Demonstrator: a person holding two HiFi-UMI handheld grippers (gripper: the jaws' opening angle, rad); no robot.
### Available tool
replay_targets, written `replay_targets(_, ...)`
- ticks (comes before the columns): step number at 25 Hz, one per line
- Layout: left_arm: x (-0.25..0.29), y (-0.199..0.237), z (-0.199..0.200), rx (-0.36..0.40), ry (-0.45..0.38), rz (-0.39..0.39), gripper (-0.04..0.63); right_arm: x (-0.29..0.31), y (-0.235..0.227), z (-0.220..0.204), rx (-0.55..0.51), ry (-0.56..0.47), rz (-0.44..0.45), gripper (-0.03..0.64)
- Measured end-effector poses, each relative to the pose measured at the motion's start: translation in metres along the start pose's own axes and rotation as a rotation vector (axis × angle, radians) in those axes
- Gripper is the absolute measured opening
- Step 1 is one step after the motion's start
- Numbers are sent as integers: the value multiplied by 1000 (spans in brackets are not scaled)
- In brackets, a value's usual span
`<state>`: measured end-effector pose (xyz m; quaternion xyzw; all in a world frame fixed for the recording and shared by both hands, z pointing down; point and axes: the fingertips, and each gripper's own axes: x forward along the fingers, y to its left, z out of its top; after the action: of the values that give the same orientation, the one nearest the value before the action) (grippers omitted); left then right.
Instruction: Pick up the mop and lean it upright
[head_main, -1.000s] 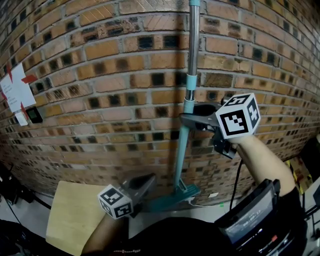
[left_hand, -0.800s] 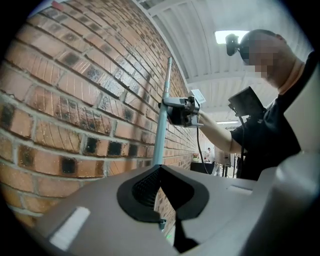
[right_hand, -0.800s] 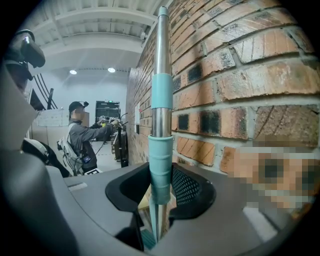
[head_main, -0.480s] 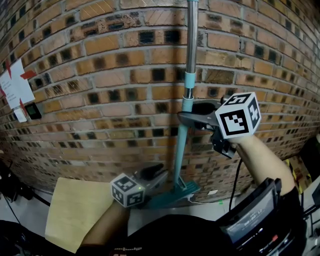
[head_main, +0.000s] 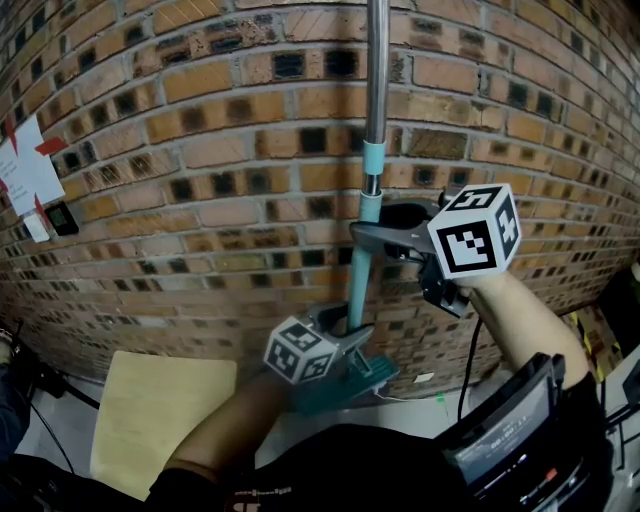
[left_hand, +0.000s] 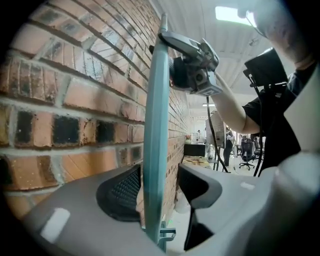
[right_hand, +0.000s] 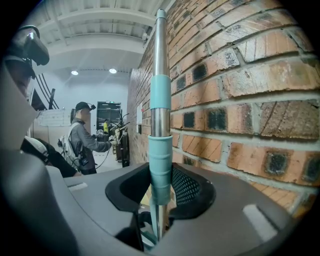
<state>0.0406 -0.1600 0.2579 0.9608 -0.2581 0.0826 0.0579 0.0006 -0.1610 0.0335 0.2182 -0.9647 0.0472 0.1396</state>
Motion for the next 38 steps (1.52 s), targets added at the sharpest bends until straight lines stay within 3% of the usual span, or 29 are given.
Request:
replay_targets(4,7,6,-4,15,1,22,137,0,2,-3,0,-1,3,143)
replay_targets(13,10,11,-20,21,16,34,127,5,-2,-15,-12,-1,2,147)
replay_targets(20,17,14,-57,-7,70,40,126,18,-16,-52,-33,-3,-27,169)
replay_targets(28,36,18,-140,-60,158,39,125,39,-37,-140,0,43,-19,198)
replay_targets(34,49,17,-219,-96,200,23,124,64,-45,-249,-16,120,-23,199)
replay_targets(38,61,17,-264,-104,227,17,124,72,-46,-304,53,62,-9,199)
